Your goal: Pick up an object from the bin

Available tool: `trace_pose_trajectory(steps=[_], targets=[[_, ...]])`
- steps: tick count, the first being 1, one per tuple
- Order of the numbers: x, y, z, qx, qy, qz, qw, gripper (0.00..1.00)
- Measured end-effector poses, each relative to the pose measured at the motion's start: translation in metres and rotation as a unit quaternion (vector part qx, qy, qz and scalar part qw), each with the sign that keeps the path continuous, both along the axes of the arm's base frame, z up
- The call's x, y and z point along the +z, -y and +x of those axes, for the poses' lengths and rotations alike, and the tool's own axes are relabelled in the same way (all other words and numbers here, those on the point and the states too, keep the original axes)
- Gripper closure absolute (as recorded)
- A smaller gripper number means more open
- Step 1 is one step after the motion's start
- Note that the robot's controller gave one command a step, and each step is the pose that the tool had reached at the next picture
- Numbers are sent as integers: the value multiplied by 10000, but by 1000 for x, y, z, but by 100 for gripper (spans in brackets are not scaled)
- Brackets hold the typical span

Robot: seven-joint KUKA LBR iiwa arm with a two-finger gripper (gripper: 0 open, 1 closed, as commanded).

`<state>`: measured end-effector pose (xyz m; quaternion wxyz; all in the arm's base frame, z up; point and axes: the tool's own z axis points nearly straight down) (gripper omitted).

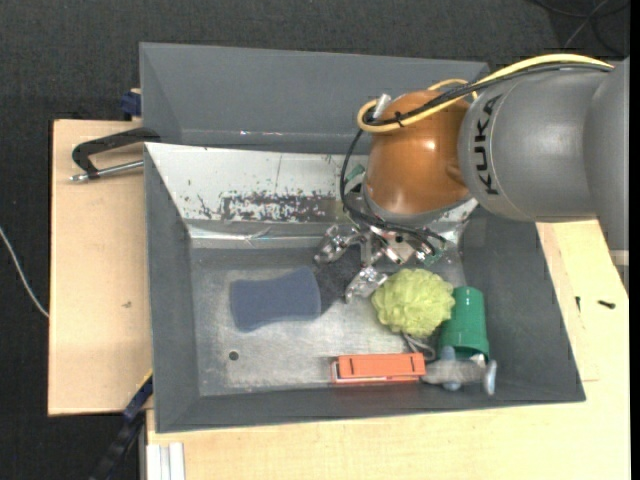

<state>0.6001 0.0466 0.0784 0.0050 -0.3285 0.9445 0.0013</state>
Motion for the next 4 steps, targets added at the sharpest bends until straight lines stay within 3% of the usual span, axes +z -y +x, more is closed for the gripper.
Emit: trace_pose_trajectory(steps=[2, 4], targets=[[1, 0, 2, 352, -17, -2, 9994, 100], [41, 0, 0, 206, -47, -15, 9998, 100]])
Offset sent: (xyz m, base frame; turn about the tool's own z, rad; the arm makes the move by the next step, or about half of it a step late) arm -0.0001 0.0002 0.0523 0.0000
